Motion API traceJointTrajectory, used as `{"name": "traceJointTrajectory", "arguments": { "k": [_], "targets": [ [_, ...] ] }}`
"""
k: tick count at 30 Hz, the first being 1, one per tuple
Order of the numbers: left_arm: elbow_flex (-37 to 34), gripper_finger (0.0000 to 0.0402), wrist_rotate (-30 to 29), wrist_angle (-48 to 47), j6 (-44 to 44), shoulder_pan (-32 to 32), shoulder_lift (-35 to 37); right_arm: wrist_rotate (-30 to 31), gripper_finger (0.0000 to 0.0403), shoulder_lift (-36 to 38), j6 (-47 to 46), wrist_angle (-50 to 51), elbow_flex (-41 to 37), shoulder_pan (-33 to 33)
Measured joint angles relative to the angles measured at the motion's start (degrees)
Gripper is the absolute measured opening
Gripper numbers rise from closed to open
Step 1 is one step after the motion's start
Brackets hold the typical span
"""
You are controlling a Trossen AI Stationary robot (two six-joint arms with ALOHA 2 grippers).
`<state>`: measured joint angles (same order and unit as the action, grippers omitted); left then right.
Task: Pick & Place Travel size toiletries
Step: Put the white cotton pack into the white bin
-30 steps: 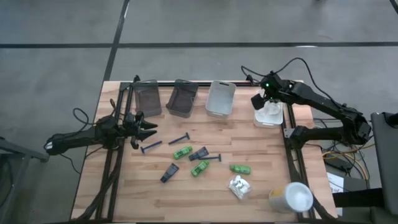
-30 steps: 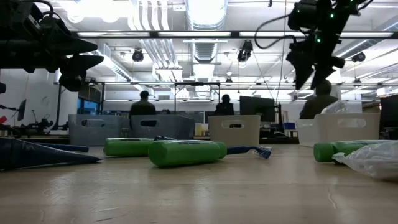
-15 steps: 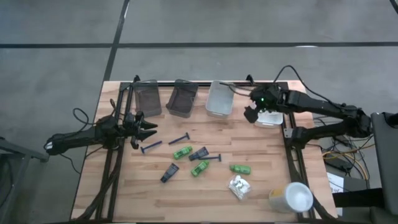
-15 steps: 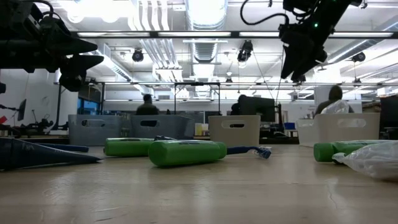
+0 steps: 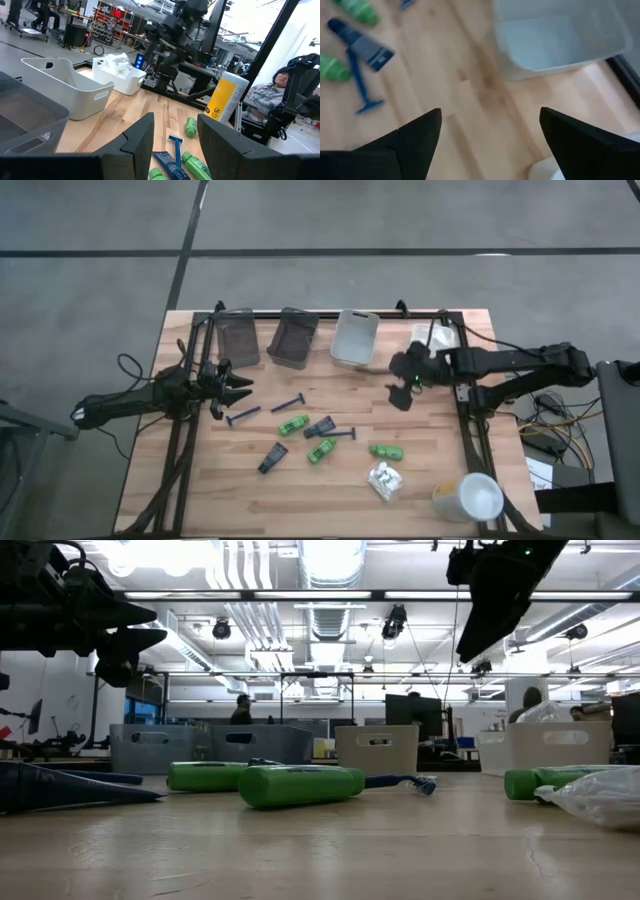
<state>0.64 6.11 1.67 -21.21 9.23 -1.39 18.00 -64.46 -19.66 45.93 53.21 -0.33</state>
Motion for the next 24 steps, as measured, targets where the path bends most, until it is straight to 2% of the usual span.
{"name": "traceJointTrajectory", "arguments": {
  "k": [6,11,20,24],
  "targets": [
    [0.0,0.0156,0.0,0.0,0.0,0.0,0.0,0.0,0.0349,-4.1,-3.8,-0.1,-0.1,7.4],
    [0.0,0.0156,0.0,0.0,0.0,0.0,0.0,-1.5,0.0353,-6.5,-2.5,-0.3,-0.1,12.7],
    [0.0,0.0156,0.0,0.0,0.0,0.0,0.0,-3.8,0.0322,-9.6,-2.3,-0.5,-0.1,19.5],
    [0.0,0.0156,0.0,0.0,0.0,0.0,0.0,-7.7,0.0308,-10.8,1.9,-2.5,-0.2,21.5]
  ]
}}
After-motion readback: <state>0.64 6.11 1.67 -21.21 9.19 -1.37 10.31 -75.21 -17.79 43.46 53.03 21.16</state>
